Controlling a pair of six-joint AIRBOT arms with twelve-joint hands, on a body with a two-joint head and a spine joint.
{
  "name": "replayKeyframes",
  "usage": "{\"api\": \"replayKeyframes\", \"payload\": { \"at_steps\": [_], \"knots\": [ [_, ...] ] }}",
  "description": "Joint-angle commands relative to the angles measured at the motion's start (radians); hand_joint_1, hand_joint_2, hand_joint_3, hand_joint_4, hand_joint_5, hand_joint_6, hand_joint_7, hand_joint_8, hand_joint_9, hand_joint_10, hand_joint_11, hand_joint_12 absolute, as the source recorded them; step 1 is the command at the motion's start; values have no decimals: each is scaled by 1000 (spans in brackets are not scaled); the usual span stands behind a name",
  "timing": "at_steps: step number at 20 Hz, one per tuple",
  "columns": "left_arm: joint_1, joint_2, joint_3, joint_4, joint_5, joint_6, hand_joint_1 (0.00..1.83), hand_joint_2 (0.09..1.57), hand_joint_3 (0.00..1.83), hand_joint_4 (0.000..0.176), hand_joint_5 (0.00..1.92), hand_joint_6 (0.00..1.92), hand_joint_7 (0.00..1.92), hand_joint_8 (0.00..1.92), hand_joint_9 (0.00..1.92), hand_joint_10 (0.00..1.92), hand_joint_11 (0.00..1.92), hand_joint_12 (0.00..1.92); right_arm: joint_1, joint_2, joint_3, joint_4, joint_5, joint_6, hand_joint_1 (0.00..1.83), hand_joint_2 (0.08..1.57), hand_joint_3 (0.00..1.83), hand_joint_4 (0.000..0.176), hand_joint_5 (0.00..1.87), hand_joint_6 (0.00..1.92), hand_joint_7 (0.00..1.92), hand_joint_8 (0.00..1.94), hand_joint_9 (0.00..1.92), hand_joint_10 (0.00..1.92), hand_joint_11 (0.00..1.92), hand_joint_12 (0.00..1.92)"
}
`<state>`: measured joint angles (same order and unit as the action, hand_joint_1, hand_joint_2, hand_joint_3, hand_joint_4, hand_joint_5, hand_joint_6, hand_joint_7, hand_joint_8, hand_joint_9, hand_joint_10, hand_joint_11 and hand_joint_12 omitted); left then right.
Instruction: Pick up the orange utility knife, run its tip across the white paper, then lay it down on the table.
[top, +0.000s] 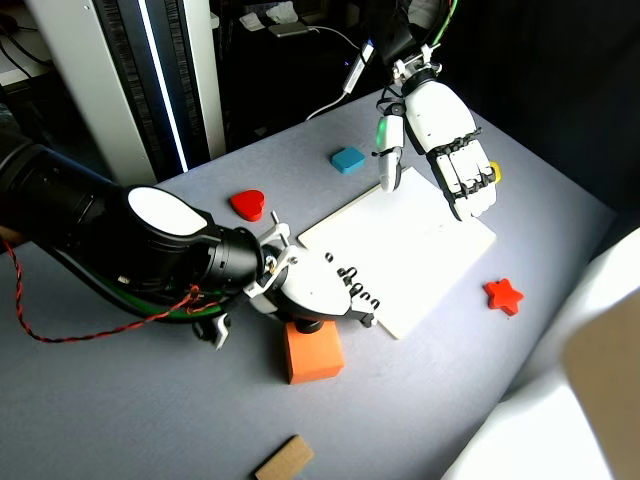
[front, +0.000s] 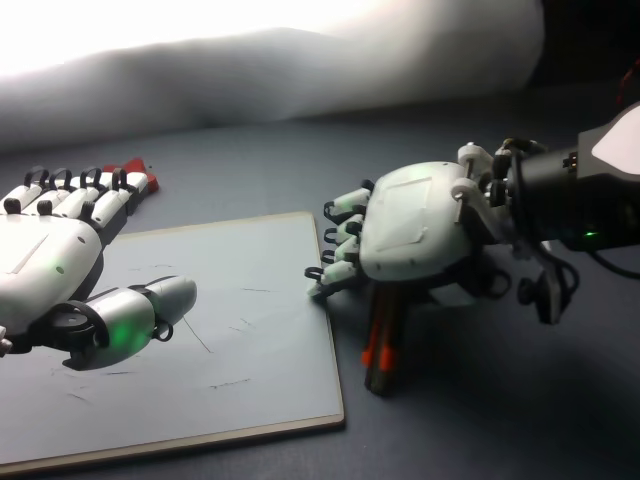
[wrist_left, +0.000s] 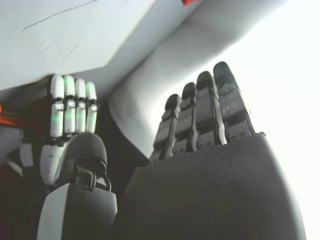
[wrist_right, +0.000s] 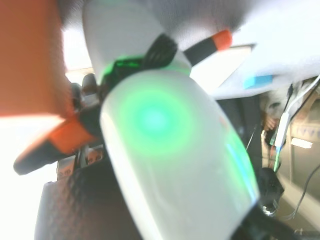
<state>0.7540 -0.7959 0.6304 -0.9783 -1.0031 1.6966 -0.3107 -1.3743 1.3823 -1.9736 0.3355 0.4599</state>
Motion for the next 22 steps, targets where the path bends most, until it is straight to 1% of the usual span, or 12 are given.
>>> {"api": "replayKeyframes", "payload": {
  "at_steps": [1,2,3,4,5,6,7,8,14,16,19,22],
  "knots": [
    [-10,3,1,51,-93,2,0,1297,0,1,12,4,60,4,84,8,0,334,-13,8,2,-10,-32,-3,1107,1338,0,0,571,1526,656,1721,607,1891,509,1914],
    [-10,3,1,51,-93,3,0,1300,0,0,37,9,74,5,95,10,0,389,-16,9,-2,-10,-40,-3,1336,1274,0,0,907,1842,1025,1897,979,1915,870,1920],
    [-10,3,1,51,-93,3,0,1298,0,0,45,9,79,4,96,7,0,431,-19,10,-6,-10,-51,-1,1536,1282,0,0,1237,1905,1357,1932,1391,1920,1330,1921],
    [-10,3,1,51,-93,3,0,1295,0,0,43,6,80,3,94,6,0,440,-20,10,-8,-10,-54,-1,1615,1316,0,54,1437,1918,1547,1939,1605,1921,1599,1921],
    [-10,3,1,51,-93,4,0,1296,0,0,55,8,88,4,102,7,0,465,-21,10,-11,-10,-62,-1,1644,1340,0,79,1527,1920,1654,1941,1716,1921,1768,1921],
    [-10,2,2,51,-93,4,0,1296,0,1,48,3,82,1,95,3,0,433,-21,10,-14,-9,-69,0,1567,1373,0,137,1564,1921,1738,1941,1806,1921,1864,1921],
    [-10,2,3,51,-93,4,0,1296,0,3,43,0,71,0,85,0,0,413,-19,10,-16,-9,-74,0,1500,1392,0,159,1562,1921,1761,1941,1843,1921,1898,1921],
    [-10,2,4,51,-93,4,0,1298,0,1,28,0,55,0,65,0,0,379,-15,12,-22,-7,-80,1,1480,1374,0,173,1575,1921,1772,1941,1880,1921,1916,1921],
    [-10,1,4,51,-93,4,0,1293,0,4,14,0,67,0,76,2,0,449,18,29,-74,33,-139,18,1387,1401,0,176,1464,1921,1683,1941,1821,1921,1888,1921],
    [-10,1,5,51,-93,5,0,1286,0,3,0,0,80,6,80,4,0,390,42,30,-74,45,-153,22,1466,1370,0,176,1459,1921,1672,1941,1808,1921,1872,1921],
    [-10,1,6,51,-93,8,0,1287,0,4,0,0,71,0,90,4,0,461,79,36,-74,47,-141,33,1519,1351,0,176,1469,1921,1659,1941,1783,1921,1844,1921],
    [-13,1,7,51,-93,8,0,1285,0,2,0,0,65,1,79,2,0,406,106,38,-69,48,-137,54,1509,1353,0,176,1456,1921,1650,1941,1761,1921,1816,1921]
  ]
}}
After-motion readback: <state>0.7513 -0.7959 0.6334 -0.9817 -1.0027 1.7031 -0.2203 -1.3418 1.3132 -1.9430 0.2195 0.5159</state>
